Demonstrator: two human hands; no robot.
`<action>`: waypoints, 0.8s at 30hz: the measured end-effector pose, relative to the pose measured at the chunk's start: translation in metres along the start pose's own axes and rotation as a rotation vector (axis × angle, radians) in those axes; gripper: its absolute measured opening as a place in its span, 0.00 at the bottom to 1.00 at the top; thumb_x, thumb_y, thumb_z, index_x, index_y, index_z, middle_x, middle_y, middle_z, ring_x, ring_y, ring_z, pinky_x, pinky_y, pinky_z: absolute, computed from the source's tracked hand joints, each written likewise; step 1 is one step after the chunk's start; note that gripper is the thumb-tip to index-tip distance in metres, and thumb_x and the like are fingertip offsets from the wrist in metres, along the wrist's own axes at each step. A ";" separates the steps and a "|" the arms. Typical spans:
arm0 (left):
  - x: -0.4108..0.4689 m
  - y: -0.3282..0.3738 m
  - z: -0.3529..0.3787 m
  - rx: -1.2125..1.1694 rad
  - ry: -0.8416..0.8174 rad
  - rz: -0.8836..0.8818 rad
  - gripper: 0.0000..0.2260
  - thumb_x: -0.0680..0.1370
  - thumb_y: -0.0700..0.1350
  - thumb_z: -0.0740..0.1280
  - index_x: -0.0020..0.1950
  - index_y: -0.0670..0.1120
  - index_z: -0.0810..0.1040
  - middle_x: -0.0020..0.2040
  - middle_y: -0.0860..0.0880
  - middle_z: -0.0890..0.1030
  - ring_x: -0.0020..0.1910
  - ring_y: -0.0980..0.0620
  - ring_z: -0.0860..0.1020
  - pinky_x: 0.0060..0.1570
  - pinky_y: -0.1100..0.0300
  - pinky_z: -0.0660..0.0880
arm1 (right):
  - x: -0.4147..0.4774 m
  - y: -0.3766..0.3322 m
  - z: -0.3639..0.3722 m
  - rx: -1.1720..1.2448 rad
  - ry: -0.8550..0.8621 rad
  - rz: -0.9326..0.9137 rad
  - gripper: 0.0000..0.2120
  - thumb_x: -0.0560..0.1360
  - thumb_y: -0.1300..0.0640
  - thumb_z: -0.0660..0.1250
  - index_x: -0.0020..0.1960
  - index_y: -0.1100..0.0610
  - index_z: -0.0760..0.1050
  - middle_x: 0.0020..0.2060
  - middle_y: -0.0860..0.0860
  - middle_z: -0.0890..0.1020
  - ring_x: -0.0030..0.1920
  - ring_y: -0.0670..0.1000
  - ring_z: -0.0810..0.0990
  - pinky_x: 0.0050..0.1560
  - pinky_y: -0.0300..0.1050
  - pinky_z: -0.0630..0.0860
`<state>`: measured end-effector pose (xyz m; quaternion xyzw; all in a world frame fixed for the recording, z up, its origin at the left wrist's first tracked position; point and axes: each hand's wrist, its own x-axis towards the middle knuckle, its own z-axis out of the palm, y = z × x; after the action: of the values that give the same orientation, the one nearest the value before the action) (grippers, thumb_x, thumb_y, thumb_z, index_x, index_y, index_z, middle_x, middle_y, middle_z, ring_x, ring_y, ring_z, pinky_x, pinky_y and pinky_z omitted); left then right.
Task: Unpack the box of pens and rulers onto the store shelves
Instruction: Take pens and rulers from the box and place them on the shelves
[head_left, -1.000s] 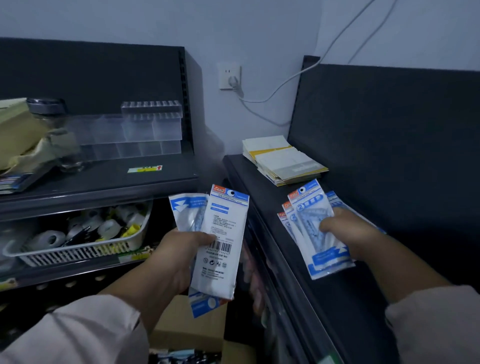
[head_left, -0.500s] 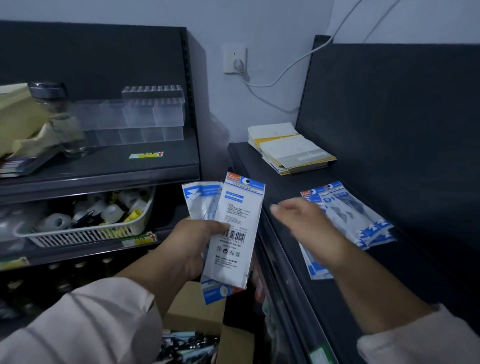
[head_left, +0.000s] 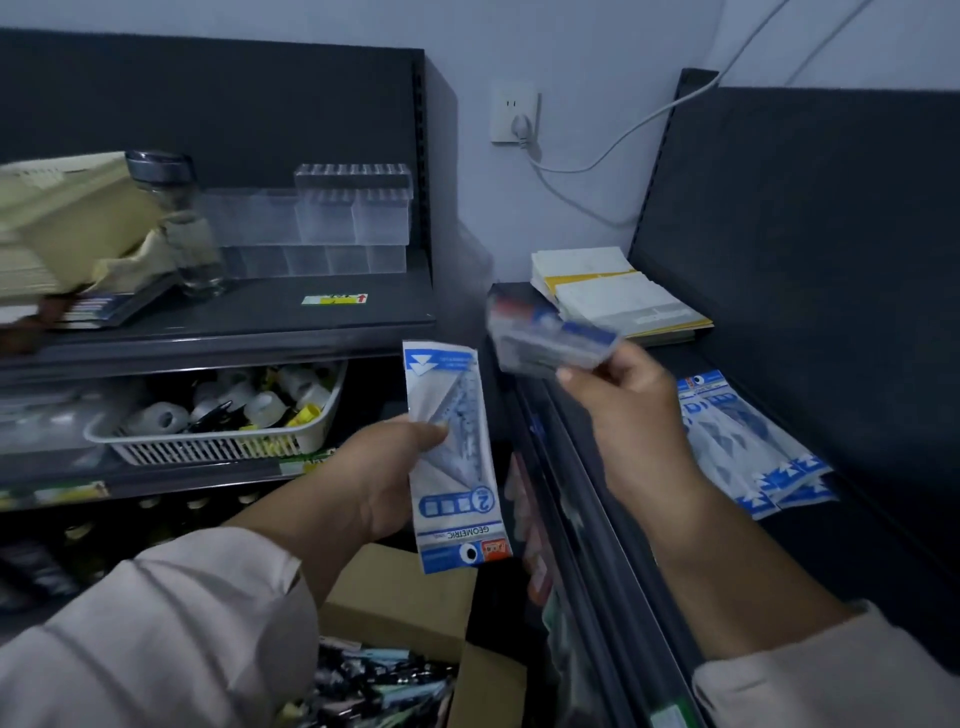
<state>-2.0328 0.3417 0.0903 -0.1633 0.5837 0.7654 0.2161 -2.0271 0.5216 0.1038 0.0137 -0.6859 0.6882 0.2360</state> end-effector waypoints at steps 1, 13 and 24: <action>0.002 0.001 -0.002 -0.022 -0.005 -0.007 0.09 0.81 0.40 0.59 0.59 0.41 0.74 0.48 0.38 0.81 0.42 0.41 0.81 0.42 0.46 0.78 | -0.001 0.003 0.003 -0.094 -0.034 -0.129 0.16 0.70 0.72 0.68 0.38 0.50 0.79 0.47 0.44 0.82 0.48 0.42 0.80 0.54 0.37 0.74; -0.006 0.014 -0.014 0.071 -0.110 0.060 0.13 0.78 0.34 0.62 0.62 0.41 0.74 0.48 0.39 0.83 0.37 0.42 0.83 0.35 0.47 0.80 | -0.022 0.038 0.010 -0.569 -0.244 -0.444 0.16 0.72 0.69 0.61 0.49 0.53 0.83 0.60 0.45 0.76 0.61 0.40 0.69 0.63 0.25 0.62; -0.006 0.014 -0.007 0.029 -0.145 0.085 0.10 0.78 0.35 0.62 0.57 0.43 0.76 0.48 0.39 0.84 0.41 0.40 0.83 0.37 0.45 0.80 | -0.016 0.029 0.020 -0.058 -0.257 0.512 0.05 0.74 0.61 0.69 0.49 0.53 0.79 0.45 0.51 0.85 0.48 0.56 0.83 0.47 0.52 0.75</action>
<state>-2.0345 0.3310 0.1031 -0.0795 0.5840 0.7753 0.2272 -2.0292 0.4987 0.0720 -0.0797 -0.7107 0.6981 -0.0340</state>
